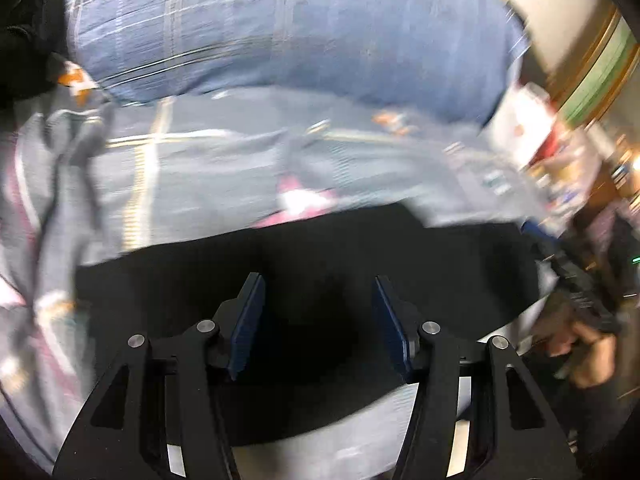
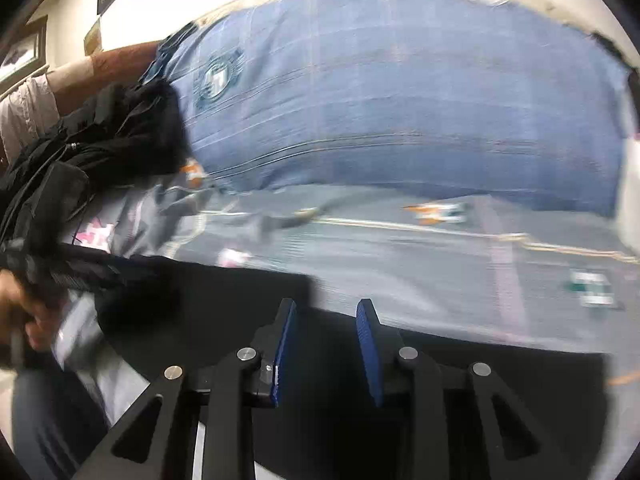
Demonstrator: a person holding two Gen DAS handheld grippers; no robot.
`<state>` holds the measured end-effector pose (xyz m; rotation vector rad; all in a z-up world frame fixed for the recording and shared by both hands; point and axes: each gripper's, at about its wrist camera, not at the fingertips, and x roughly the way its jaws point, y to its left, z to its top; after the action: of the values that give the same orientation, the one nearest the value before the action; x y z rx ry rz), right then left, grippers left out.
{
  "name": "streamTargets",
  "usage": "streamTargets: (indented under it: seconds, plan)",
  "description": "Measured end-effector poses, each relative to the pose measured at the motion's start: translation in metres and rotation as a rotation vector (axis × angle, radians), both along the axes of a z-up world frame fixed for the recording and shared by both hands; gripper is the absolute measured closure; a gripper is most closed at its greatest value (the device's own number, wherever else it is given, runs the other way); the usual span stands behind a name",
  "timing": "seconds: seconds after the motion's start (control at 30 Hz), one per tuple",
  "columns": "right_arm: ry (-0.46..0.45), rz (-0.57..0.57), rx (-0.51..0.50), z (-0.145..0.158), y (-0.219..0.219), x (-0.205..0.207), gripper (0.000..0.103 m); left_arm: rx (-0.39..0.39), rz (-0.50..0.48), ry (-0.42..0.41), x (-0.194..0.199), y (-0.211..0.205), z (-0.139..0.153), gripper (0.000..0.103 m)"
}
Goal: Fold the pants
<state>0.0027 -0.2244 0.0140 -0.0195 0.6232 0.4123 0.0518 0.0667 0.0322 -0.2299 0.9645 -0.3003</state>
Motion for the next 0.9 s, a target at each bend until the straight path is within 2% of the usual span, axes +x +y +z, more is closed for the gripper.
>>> streamTargets:
  seconds: [0.03, 0.1, 0.13, 0.2, 0.27, 0.3, 0.33, 0.37, 0.43, 0.53, 0.77, 0.9]
  plan:
    - [0.015, -0.066, -0.027, -0.001, -0.036, 0.0, 0.073, -0.042, -0.002, -0.018, 0.002, -0.006, 0.003, 0.048]
    - [0.076, -0.128, 0.018, -0.002, -0.097, 0.008, 0.073, -0.116, 0.011, -0.085, 0.008, -0.02, 0.006, 0.047]
    - [0.107, -0.154, 0.058, -0.001, -0.124, 0.007, 0.073, -0.137, 0.036, -0.105, 0.011, -0.023, 0.005, 0.04]
    - [0.173, -0.212, 0.149, -0.004, -0.176, 0.005, 0.073, -0.192, 0.152, -0.113, 0.023, -0.019, -0.009, 0.03]
    - [0.212, -0.237, 0.243, -0.011, -0.211, -0.003, 0.073, -0.227, 0.208, -0.077, 0.026, -0.018, -0.031, 0.03]
    - [0.221, -0.205, 0.283, -0.013, -0.217, -0.005, 0.073, -0.205, 0.244, -0.02, 0.028, -0.015, -0.039, 0.031]
    - [0.23, -0.156, 0.312, -0.017, -0.219, -0.009, 0.073, -0.227, 0.27, 0.006, 0.029, -0.012, -0.044, 0.031]
    - [0.231, -0.13, 0.296, -0.019, -0.216, -0.011, 0.073, -0.243, 0.268, 0.003, 0.029, -0.012, -0.044, 0.031]
    - [0.234, -0.103, 0.199, -0.025, -0.203, -0.011, 0.073, -0.226, 0.242, -0.025, 0.031, -0.015, -0.038, 0.031]
    - [0.265, -0.081, 0.138, -0.037, -0.19, -0.001, 0.073, -0.22, 0.232, -0.028, 0.032, -0.017, -0.039, 0.031]
    - [0.297, -0.078, 0.098, -0.055, -0.184, 0.016, 0.073, -0.301, 0.25, 0.014, 0.028, -0.005, -0.047, 0.031]
    - [0.289, -0.088, 0.122, -0.056, -0.187, 0.02, 0.074, -0.321, 0.26, 0.019, 0.028, -0.002, -0.047, 0.031]
